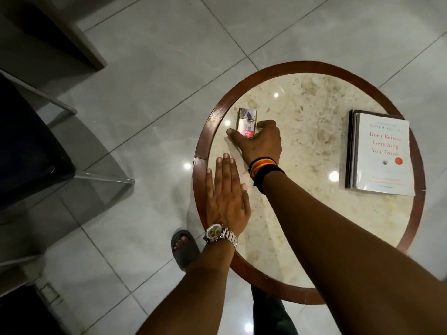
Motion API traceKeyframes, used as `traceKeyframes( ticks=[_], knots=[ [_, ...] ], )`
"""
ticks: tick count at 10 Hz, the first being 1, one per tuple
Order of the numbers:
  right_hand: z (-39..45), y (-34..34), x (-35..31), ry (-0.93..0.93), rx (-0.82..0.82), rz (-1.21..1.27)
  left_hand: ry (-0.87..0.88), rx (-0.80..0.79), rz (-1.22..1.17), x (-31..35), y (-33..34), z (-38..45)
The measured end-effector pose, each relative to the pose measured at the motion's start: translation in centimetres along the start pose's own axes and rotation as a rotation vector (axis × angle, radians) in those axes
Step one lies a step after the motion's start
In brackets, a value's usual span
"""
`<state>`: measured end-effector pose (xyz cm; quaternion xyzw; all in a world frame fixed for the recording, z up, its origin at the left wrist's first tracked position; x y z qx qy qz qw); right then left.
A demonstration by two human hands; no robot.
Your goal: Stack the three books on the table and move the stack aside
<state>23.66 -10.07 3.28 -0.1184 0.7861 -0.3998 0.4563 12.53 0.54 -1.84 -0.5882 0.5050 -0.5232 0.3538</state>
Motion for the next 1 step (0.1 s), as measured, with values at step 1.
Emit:
traceKeyframes(
  ticks=[1],
  knots=[
    [-0.15,-0.71,1.14,0.052,-0.019,0.049,-0.027,0.043,0.009,0.13,-0.25,-0.10]
  ],
)
Point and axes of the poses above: each hand's wrist, its own z-axis towards the middle knuckle, its own y-axis out of the palm, x = y × z, the point moved 5 cm from there along z, towards the middle knuckle, and after that the axes turned 3 degrees about -y, right-handed, at the moved point
